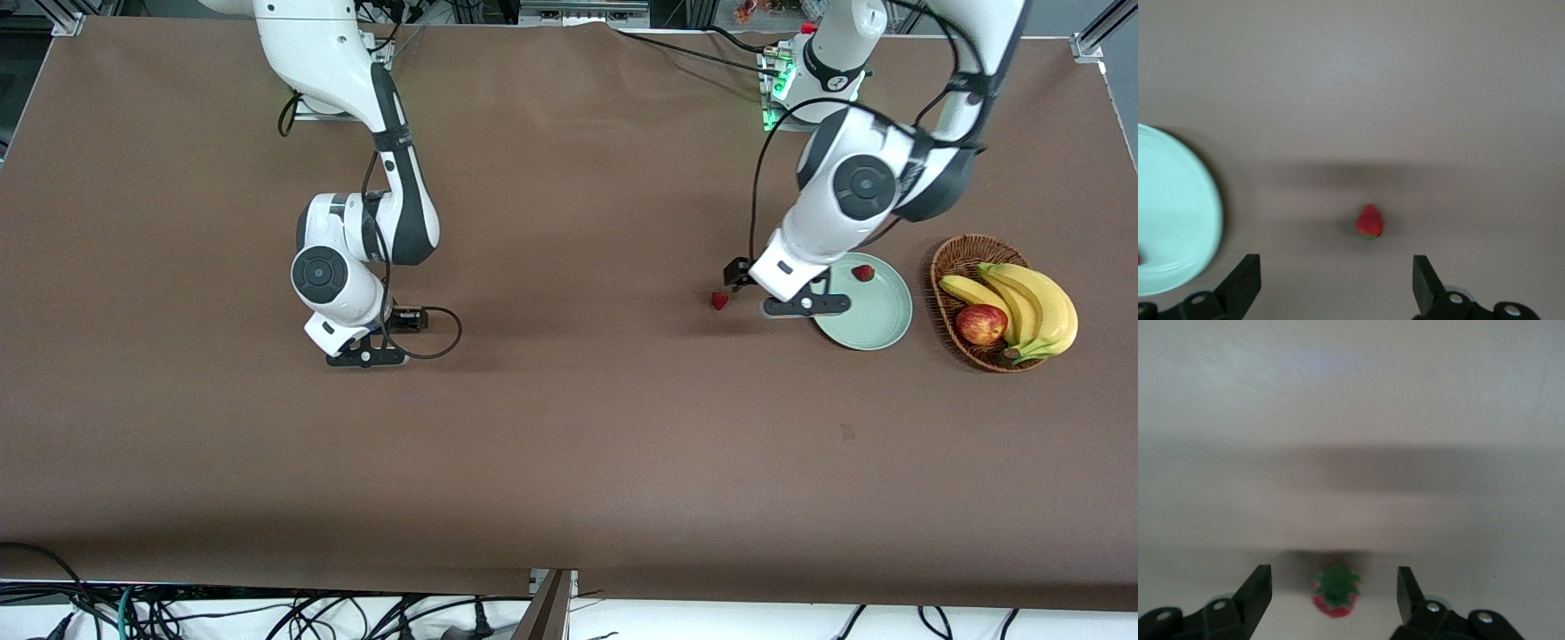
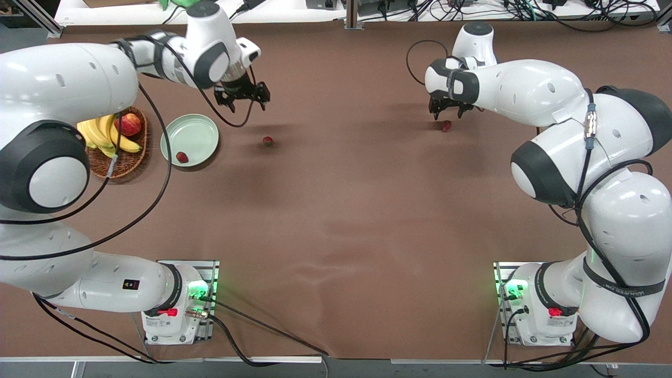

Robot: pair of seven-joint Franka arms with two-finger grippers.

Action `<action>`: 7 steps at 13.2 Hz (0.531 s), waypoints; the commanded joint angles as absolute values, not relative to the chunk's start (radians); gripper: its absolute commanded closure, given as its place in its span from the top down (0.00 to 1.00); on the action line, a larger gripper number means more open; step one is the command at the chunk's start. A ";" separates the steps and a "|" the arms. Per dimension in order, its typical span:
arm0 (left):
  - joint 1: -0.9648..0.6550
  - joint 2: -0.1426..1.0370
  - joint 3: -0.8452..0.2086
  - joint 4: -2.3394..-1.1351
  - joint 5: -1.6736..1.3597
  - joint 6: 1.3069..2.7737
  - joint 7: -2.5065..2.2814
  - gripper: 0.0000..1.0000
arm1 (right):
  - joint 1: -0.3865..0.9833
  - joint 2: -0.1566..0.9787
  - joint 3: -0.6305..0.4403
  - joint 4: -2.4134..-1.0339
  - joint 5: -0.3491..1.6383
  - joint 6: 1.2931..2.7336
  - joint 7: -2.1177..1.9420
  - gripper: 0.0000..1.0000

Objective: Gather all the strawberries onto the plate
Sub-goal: 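Grasp the strawberry with the left gripper while the right grasps another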

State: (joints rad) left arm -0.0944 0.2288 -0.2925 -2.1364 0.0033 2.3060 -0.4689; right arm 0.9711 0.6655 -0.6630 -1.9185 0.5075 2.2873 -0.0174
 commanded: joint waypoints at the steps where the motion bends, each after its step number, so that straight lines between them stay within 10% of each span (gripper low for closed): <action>1: -0.100 0.302 -0.322 -2.209 0.021 2.478 -0.540 1.00 | 0.985 0.620 -0.661 -1.986 0.560 2.329 -0.060 0.80; 7: -0.104 0.449 -0.324 -2.224 0.061 2.618 -0.635 1.00 | 0.985 0.629 -0.653 -1.997 0.609 2.339 -0.093 0.45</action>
State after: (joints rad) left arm -0.1026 0.4169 -0.3250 -2.2284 0.0108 2.5791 -0.5733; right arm 0.9748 0.6635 -0.6531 -1.9539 0.5782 2.3137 -0.0470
